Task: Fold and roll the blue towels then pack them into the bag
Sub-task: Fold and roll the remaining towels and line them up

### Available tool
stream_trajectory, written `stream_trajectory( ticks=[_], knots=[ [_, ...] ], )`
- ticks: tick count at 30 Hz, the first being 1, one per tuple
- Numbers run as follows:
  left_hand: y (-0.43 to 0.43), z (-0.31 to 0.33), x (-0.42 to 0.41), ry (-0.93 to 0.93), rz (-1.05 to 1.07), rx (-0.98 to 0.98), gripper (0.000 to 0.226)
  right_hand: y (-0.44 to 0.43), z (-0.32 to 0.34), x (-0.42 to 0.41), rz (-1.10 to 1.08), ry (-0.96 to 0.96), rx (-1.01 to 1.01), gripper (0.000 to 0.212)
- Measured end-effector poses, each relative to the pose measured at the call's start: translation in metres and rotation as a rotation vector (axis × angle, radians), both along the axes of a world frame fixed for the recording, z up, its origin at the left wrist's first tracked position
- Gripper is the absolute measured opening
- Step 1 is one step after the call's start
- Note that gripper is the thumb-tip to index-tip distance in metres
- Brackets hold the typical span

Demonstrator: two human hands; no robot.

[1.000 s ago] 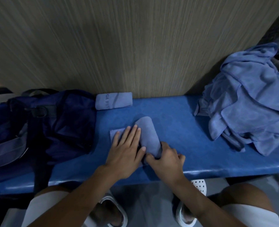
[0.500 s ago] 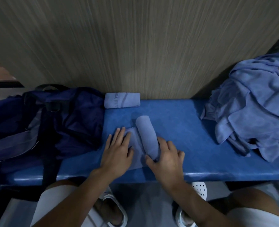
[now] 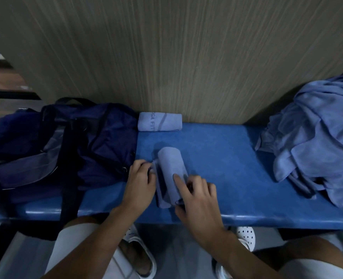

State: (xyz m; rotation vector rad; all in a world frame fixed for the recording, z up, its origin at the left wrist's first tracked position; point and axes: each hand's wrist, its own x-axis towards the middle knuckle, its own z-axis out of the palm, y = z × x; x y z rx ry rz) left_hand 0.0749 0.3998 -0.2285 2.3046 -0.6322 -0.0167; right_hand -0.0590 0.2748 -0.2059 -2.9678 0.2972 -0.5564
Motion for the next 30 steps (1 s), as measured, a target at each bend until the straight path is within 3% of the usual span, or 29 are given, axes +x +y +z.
stream_trajectory(
  ticks=[9, 12, 14, 17, 20, 23, 28, 30],
  knots=[
    [-0.005, 0.007, -0.004, 0.174, 0.013, -0.034, 0.044, 0.008, 0.002, 0.002, 0.188, 0.141, -0.005, 0.074],
    [-0.004, 0.007, -0.004, 0.21, 0.019, -0.042, 0.04, 0.008, 0.006, -0.003, 0.285, 0.196, 0.049, 0.075],
    [-0.003, 0.007, -0.003, 0.219, 0.025, -0.071, 0.037, 0.008, 0.007, -0.005, 0.302, 0.141, 0.15, 0.063],
    [-0.003, 0.006, -0.002, 0.227, 0.016, -0.122, 0.055, 0.013, 0.005, -0.003, 0.122, 0.033, 0.373, 0.052],
    [-0.005, 0.006, -0.004, 0.218, -0.036, -0.129, 0.059, 0.02, 0.003, 0.004, -0.064, 0.148, 0.497, 0.068],
    [-0.002, 0.006, -0.002, 0.116, -0.148, -0.065, 0.056, 0.025, 0.007, 0.011, -0.159, 0.188, 0.677, 0.073],
    [0.006, 0.01, 0.019, -0.37, -0.476, 0.286, 0.077, 0.019, 0.018, 0.023, -0.229, 0.214, 0.943, 0.056],
    [0.006, 0.014, 0.023, -0.445, -0.512, 0.383, 0.07, 0.009, 0.023, 0.026, -0.228, 0.198, 1.01, 0.051]
  ],
)
